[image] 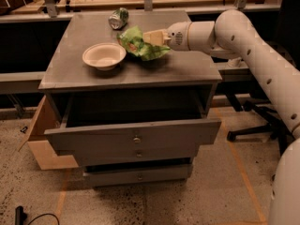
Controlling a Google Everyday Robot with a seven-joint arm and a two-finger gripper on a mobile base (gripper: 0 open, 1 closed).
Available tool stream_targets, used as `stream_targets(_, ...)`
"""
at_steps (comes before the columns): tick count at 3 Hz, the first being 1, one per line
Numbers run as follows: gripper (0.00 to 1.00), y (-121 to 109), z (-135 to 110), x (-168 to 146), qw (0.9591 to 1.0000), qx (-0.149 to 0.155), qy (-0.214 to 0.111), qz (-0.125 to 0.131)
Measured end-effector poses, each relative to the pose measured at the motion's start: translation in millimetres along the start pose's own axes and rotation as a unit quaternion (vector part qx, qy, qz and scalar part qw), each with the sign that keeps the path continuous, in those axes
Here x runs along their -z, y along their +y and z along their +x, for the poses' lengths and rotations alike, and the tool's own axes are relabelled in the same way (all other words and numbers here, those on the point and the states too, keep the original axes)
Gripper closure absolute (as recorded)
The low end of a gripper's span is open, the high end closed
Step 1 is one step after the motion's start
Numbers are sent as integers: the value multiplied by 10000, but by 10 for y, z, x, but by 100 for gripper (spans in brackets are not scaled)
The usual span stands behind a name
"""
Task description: Move green rice chip bag near paper bowl
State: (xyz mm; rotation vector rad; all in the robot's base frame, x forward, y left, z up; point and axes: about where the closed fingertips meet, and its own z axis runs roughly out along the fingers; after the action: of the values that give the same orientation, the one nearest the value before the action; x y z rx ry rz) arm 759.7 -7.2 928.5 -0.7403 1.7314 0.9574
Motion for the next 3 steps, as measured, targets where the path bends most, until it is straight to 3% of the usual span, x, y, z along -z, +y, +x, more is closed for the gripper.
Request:
stream_targets(2, 12, 50, -11, 68, 9990, -96, -223, 374)
stream_targets(3, 0, -32, -66, 328, 9956, -65, -336, 874)
